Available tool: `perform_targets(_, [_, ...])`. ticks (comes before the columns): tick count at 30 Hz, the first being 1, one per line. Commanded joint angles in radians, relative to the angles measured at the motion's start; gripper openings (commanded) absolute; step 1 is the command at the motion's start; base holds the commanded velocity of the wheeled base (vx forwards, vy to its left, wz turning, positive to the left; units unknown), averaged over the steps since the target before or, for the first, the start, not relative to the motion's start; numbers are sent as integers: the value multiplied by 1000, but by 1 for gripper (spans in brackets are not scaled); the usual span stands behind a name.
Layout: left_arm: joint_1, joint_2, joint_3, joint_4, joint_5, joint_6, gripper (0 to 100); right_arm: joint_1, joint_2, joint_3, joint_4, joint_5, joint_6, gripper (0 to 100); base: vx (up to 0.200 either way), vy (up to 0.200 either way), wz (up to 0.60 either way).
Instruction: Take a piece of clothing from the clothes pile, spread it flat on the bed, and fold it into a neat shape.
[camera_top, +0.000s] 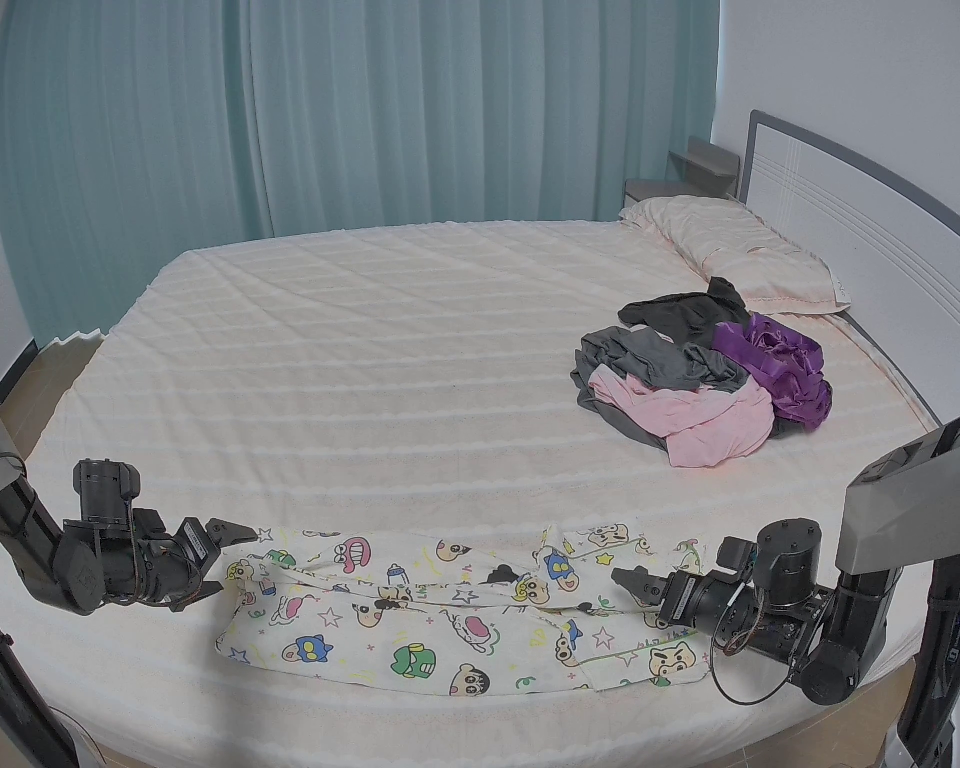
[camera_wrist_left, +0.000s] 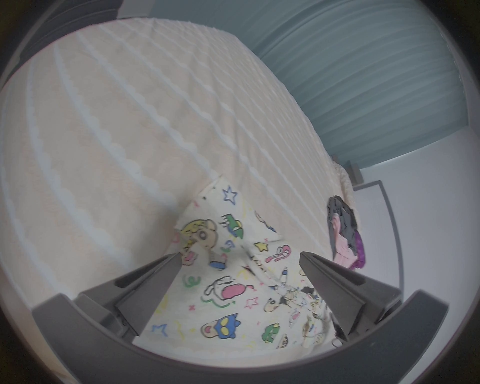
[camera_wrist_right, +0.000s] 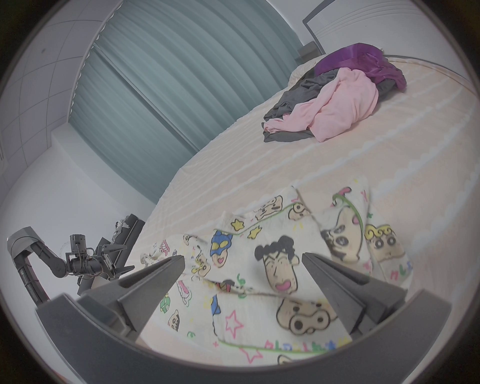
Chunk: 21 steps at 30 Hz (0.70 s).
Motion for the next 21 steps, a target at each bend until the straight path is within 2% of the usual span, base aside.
perform_targets(1, [-94, -17, -30, 10, 151, -35, 100, 2, 0, -5, -7, 1, 0, 100, 0, 0, 0])
perform_targets(2, [-120, -14, -49, 12, 195, -64, 100, 3, 0, -5, -7, -1, 0, 100, 0, 0, 0])
perform_targets(3, [-124, -14, -54, 12, 200, -69, 100, 3, 0, -5, -7, -1, 0, 100, 0, 0, 0])
perform_targets(4, [-161, 7, -99, 12, 251, -141, 100, 5, 0, -6, -7, -2, 0, 100, 0, 0, 0])
perform_targets(7, [-201, 47, -158, 20, 278, -213, 100, 6, -2, -8, -7, -10, 0, 100, 0, 0, 0])
perform_targets(12, [-224, 87, -237, 133, 297, -219, 100, 6, -2, -6, -7, -13, 0, 100, 0, 0, 0])
perform_targets(13, [-232, 96, -276, 208, 320, -219, 100, 6, 0, -6, -7, -13, 0, 100, 0, 0, 0])
perform_targets(16, [-252, 98, -309, 299, 330, -219, 100, 8, 0, -6, -7, -13, 0, 100, 0, 0, 0])
perform_targets(21, [-262, 128, -387, 382, 349, -219, 100, 8, -2, -6, -7, -13, 0, 100, 0, 0, 0])
